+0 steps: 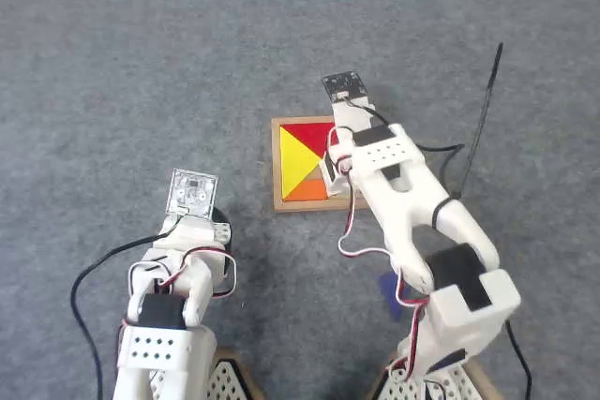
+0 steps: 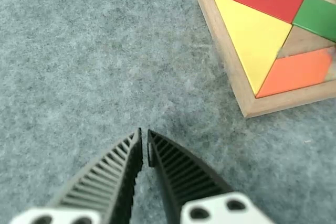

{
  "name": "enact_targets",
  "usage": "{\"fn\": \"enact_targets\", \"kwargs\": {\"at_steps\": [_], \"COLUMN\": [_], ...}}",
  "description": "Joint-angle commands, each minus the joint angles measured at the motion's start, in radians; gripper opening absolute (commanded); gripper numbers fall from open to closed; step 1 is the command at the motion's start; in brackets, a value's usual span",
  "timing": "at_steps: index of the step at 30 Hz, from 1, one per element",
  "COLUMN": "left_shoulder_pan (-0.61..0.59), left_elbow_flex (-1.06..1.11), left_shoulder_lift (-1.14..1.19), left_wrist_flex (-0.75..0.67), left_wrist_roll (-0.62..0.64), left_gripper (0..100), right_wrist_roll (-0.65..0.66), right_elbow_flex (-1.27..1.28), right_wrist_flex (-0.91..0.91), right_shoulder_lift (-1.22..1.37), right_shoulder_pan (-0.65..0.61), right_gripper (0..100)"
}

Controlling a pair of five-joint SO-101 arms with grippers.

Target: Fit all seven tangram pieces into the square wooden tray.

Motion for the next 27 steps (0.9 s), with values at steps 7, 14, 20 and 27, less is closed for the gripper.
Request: {"fn": "enact_targets", "kwargs": {"at_steps": [7, 14, 20, 27], "left_shoulder_pan": [-0.005, -0.005, -0.005, -0.005], "left_elbow_flex": [-0.008, -0.008, -0.008, -0.008], "left_shoulder_lift": [-0.014, -0.014, -0.014, -0.014], "left_wrist_flex": [0.008, 0.008, 0.008, 0.008], "left_wrist_roll": [0.008, 0.008, 0.008, 0.008], "left_gripper": [2, 2, 2, 2], "right_wrist_roll": [0.011, -0.029, -0.054, -0.049], "right_elbow_flex": [-0.075, -0.176, -0.192, -0.192], "right_wrist_flex": [0.005, 0.091, 0.108, 0.105], "right_shoulder_lift": [0.065, 0.157, 0.176, 0.176], "right_shoulder_pan": [0.056, 0.076, 0.131, 0.127], "right_gripper": [15.8, 15.7, 12.1, 7.6]}}
